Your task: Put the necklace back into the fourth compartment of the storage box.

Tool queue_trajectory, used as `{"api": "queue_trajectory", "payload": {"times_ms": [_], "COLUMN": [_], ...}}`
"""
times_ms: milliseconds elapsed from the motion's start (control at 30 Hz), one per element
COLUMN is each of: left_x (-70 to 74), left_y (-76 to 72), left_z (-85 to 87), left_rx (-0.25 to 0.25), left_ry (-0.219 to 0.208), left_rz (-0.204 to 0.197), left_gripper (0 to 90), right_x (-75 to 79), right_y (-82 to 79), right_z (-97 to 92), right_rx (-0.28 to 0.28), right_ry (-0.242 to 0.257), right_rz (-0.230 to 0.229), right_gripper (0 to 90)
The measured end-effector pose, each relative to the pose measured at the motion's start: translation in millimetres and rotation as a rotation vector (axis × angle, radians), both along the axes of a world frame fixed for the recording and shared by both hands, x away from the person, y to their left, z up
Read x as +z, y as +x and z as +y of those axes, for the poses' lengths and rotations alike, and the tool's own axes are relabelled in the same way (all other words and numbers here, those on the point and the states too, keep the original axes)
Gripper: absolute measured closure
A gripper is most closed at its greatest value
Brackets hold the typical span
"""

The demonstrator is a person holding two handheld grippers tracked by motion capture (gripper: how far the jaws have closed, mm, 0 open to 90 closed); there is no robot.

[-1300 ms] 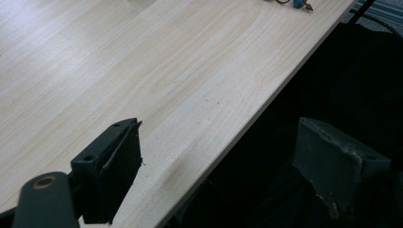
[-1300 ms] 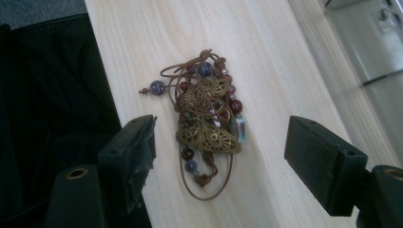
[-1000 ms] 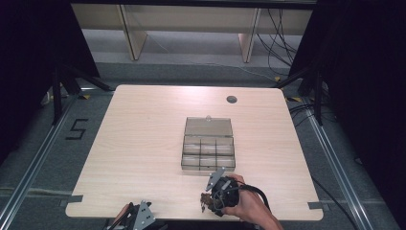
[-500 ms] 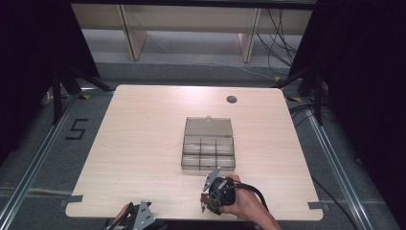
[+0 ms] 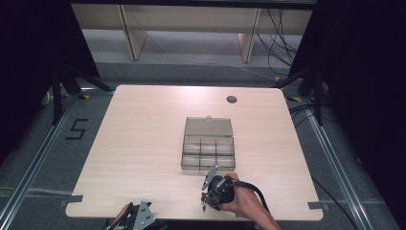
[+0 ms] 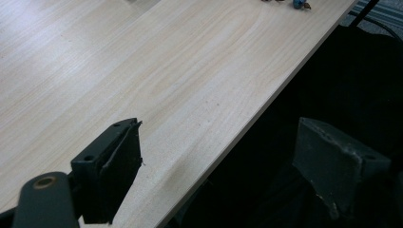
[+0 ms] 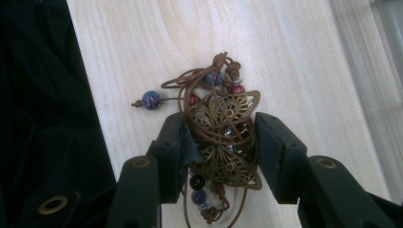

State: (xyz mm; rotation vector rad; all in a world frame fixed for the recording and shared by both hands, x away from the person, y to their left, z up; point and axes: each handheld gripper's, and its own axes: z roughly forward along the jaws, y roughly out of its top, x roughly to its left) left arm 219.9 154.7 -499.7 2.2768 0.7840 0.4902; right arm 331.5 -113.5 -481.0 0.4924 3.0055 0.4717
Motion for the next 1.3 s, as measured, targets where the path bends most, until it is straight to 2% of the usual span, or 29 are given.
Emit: {"api": "queue_trajectory", "payload": {"times_ms": [67, 133, 200, 233, 367, 400, 433, 467, 500, 533, 567, 600, 633, 700, 767, 800, 867, 900, 933, 967, 1033, 1100, 1167, 1300], "left_x": [0.9, 0.7, 0.3, 1.1, 1.6, 1.3, 1.4, 2.3, 1.1, 2.2, 0.7, 0.8, 1.1, 1.8, 1.8, 1.9, 1.7, 1.0, 1.9, 1.9, 1.6, 1.7, 1.8, 1.8], "left_y": [0.8, 0.8, 0.6, 1.0, 0.9, 0.2, 0.0, 0.6, 0.2, 2.1, 0.9, 0.4, 0.3, 1.1, 0.9, 0.8, 0.6, -0.2, 0.7, 0.8, 0.6, 1.0, 1.0, 0.8], "left_z": [0.5, 1.0, 0.4, 0.9, 1.8, 1.3, 1.3, 2.1, 1.1, 2.4, 0.9, 0.9, 1.1, 1.9, 2.1, 2.2, 1.9, 1.1, 1.8, 1.9, 1.8, 2.1, 2.1, 2.0], "left_rx": [0.003, -0.008, 0.007, 0.006, -0.004, 0.007, 0.006, -0.008, 0.006, -0.020, 0.001, 0.007, 0.002, -0.009, -0.003, -0.002, -0.004, 0.008, -0.002, -0.003, -0.002, -0.004, -0.003, -0.003], "left_ry": [0.028, 0.018, 0.017, 0.025, 0.023, 0.008, 0.008, 0.022, 0.017, 0.036, 0.007, 0.015, 0.016, 0.022, 0.015, 0.016, 0.016, 0.002, 0.016, 0.016, 0.015, 0.016, 0.016, 0.015], "left_rz": [-0.019, -0.009, -0.006, -0.019, -0.027, -0.007, -0.006, -0.006, -0.020, -0.032, -0.020, -0.007, -0.006, -0.022, -0.011, -0.012, -0.007, 0.003, -0.009, -0.011, -0.011, -0.011, -0.011, -0.011], "left_gripper": [15.6, 15.6, 15.6, 15.7, 15.6, 15.6, 15.6, 15.6, 15.6, 15.6, 15.6, 15.6, 15.6, 15.6, 15.6, 15.6, 15.6, 15.6, 15.6, 15.6, 15.6, 15.6, 15.6, 15.6], "right_x": [0.3, 2.8, 5.4, 8.1, 18.2, 20.8, 23.1, 27.5, 30.8, 34.5, 39.3, 43.6, 49.2, 56.6, 64.5, 66.6, 73.1, 76.4, 77.4, 80.1, 84.0, 88.5, 90.5, 94.5], "right_y": [1.5, 1.0, 2.6, 2.0, 4.9, 5.7, 5.9, 6.5, 7.8, 10.8, 10.8, 13.0, 14.9, 18.0, 18.7, 21.0, 23.1, 23.1, 27.4, 28.0, 31.9, 32.1, 37.9, 43.7], "right_z": [0.8, 0.9, 0.7, 0.4, -0.7, -0.5, -0.5, -0.3, -0.1, 0.0, 0.2, 0.8, 1.5, 2.6, 3.9, 4.1, 5.4, 6.2, 6.8, 7.1, 8.6, 10.5, 13.4, 19.9], "right_rx": [0.007, 0.007, 0.028, 0.006, 0.026, 0.027, 0.022, 0.008, 0.021, 0.040, 0.014, 0.018, 0.014, 0.036, 0.021, 0.038, 0.018, -0.008, 0.042, 0.022, 0.026, -0.007, 0.033, 0.034], "right_ry": [-0.010, -0.006, 0.006, 0.010, 0.032, 0.034, 0.038, 0.043, 0.054, 0.066, 0.067, 0.064, 0.066, 0.072, 0.070, 0.078, 0.070, 0.053, 0.070, 0.071, 0.071, 0.051, 0.072, 0.061], "right_rz": [-0.015, -0.013, -0.013, -0.008, -0.005, -0.008, -0.016, -0.014, -0.014, -0.019, -0.026, -0.017, -0.034, -0.041, -0.021, -0.027, -0.026, -0.010, -0.023, -0.012, -0.025, -0.010, -0.017, -0.022], "right_gripper": [58.2, 58.3, 58.4, 58.5, 58.5, 58.5, 58.5, 58.5, 58.5, 58.5, 58.4, 58.5, 58.5, 58.5, 58.5, 58.5, 58.5, 58.5, 58.5, 58.4, 58.5, 58.5, 58.5, 58.4]}}
